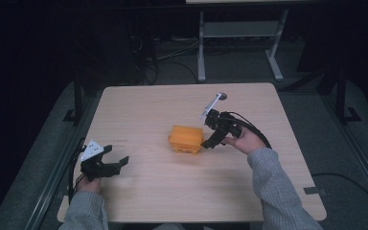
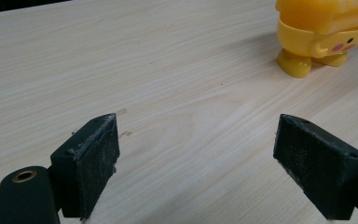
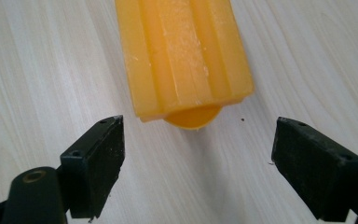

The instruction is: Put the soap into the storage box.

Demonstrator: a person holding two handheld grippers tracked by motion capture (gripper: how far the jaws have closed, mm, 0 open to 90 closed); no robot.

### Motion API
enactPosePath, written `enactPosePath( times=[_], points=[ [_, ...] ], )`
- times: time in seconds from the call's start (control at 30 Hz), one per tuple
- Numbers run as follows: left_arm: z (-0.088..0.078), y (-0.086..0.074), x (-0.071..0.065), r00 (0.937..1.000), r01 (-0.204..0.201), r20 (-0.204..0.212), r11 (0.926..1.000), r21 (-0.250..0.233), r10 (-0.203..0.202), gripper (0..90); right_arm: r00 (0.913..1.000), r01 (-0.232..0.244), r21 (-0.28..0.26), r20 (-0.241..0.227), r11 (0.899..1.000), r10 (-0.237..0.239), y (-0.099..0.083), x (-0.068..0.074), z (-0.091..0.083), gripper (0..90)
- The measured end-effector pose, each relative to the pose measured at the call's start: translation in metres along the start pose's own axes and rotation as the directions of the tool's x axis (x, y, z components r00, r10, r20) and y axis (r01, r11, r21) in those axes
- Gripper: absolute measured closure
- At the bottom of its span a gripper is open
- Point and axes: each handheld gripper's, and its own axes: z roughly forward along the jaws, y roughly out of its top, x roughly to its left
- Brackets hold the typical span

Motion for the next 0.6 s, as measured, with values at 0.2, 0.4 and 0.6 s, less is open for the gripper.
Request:
enactPosePath(
  times=[0.2, 0.4, 0.6],
  points=[
    [0.0, 0.0, 0.0, 1.0, -0.002, 0.0, 1.0, 0.002, 0.002, 13.8, 0.9999, -0.017, -0.006, 0.0, 1.0, 0.017, -0.011, 0.001, -0.004, 16.8],
    [0.0, 0.0, 0.0, 1.0, -0.002, -0.001, 1.0, 0.003, 0.002, 13.8, 0.9993, -0.037, -0.005, 0.002, 0.999, 0.037, -0.021, 0.0, -0.005, 16.8],
    [0.0, 0.0, 0.0, 1.0, -0.003, -0.002, 1.0, 0.005, 0.003, 13.8, 0.9989, -0.048, -0.005, 0.003, 0.999, 0.048, -0.03, 0.001, -0.005, 16.7]
  ],
)
